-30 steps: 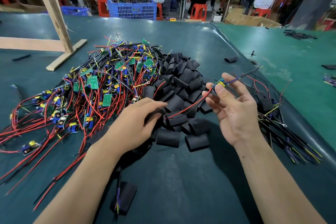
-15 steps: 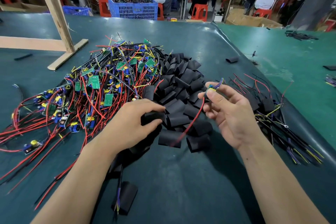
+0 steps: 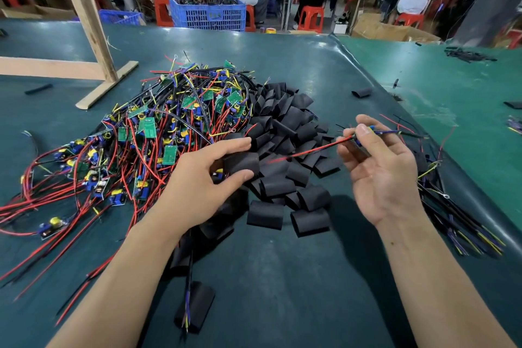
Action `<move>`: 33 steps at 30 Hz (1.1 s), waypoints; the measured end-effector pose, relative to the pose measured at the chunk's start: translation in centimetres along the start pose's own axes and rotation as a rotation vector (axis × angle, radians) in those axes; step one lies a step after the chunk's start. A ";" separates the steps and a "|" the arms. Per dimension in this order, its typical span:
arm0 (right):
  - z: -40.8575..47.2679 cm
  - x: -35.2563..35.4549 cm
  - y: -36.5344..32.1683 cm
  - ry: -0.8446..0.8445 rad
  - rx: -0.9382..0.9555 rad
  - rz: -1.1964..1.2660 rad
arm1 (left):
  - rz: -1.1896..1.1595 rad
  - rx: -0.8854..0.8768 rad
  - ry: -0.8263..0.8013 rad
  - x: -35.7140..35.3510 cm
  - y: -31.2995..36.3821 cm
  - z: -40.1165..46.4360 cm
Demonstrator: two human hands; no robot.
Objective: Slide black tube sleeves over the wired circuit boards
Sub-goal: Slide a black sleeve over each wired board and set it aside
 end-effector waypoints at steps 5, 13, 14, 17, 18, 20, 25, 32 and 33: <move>-0.1 -0.1 -0.2 0.019 0.050 0.012 | -0.181 -0.039 0.059 -0.1 0.8 0.1; 0.1 0.2 0.0 0.053 -0.021 0.090 | -0.413 -0.035 0.105 -0.1 1.5 0.2; 0.1 0.1 0.2 0.051 -0.039 0.101 | -0.421 -0.035 0.098 -0.2 1.6 0.1; 0.1 0.1 0.4 0.048 -0.072 0.114 | -0.426 -0.046 0.096 -0.1 1.7 0.1; 0.0 0.0 0.5 0.044 -0.074 0.110 | -0.425 -0.051 0.100 -0.1 1.7 0.1; -0.1 0.0 0.7 0.042 -0.070 0.089 | -0.429 -0.066 0.107 0.0 1.7 0.1; -0.3 -0.2 0.9 0.049 -0.060 0.048 | -0.426 -0.100 0.126 0.3 1.7 0.1; -0.6 -0.6 1.6 0.066 -0.069 -0.001 | -0.386 -0.150 0.166 0.3 2.3 0.1; -0.7 -0.6 1.7 0.073 -0.073 -0.006 | -0.380 -0.157 0.175 0.4 2.3 0.1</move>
Point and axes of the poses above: each hand's wrist, its own z-axis towards the middle knuckle, its own x-axis out of the back of the hand, y = z × x, the point moved 5 cm from there along z, towards the middle knuckle, and after that the axes turned 11 degrees about y, right-handed, at the moved point
